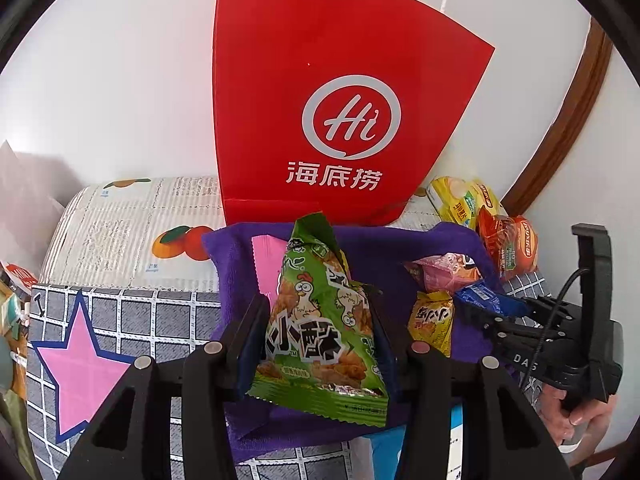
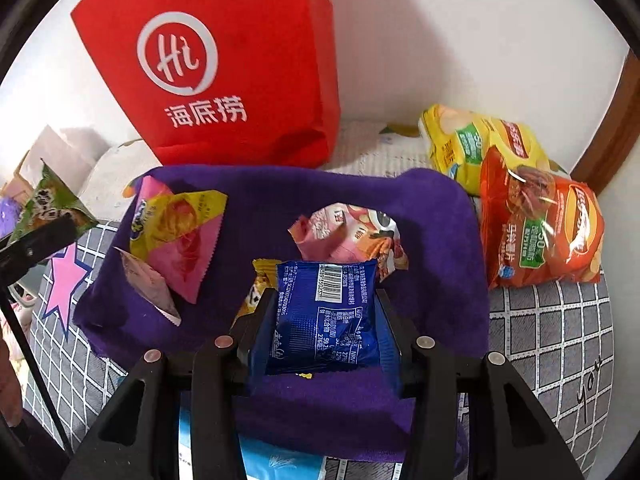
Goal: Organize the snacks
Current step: 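Open the right tool to drop the blue packet onto the towel, then lower the green bag onto the towel and open the left tool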
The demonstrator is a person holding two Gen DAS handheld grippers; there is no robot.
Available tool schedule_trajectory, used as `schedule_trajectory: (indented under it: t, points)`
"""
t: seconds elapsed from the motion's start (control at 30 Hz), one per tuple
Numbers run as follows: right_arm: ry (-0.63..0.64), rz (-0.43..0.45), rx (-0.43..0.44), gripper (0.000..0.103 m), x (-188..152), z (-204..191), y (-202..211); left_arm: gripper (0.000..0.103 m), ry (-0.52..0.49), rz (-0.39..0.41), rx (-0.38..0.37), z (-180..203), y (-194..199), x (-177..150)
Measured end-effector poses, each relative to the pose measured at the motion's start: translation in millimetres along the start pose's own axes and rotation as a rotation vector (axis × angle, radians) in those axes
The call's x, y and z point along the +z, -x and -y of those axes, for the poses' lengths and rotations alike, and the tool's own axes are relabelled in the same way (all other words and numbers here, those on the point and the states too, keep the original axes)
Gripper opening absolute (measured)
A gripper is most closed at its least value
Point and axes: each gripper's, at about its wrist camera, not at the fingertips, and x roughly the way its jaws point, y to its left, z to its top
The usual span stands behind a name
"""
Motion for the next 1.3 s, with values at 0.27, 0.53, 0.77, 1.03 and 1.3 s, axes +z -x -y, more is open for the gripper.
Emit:
schedule_trajectory:
  t: [0.27, 0.53, 0.77, 1.03, 1.3]
  points:
    - [0.036, -0.045, -0.032, 0.047, -3, -6, -14, 0.046, -0.009, -0.004, -0.007, 2, 1, 0]
    - [0.062, -0.085, -0.036, 0.046, -7, -5, -25, 0.046, -0.011, -0.007, -0.008, 3, 1, -1]
    - [0.029, -0.072, 0.011, 0.046, -4, 3, -14, 0.046, -0.009, -0.035, 0.004, 2, -8, -1]
    - [0.013, 0.010, 0.024, 0.047, 1, 7, 20, 0.046, -0.003, -0.082, 0.005, 3, -23, -4]
    - [-0.003, 0.037, 0.031, 0.047, 0, 12, 33, 0.046, -0.017, -0.137, 0.001, 12, -40, -11]
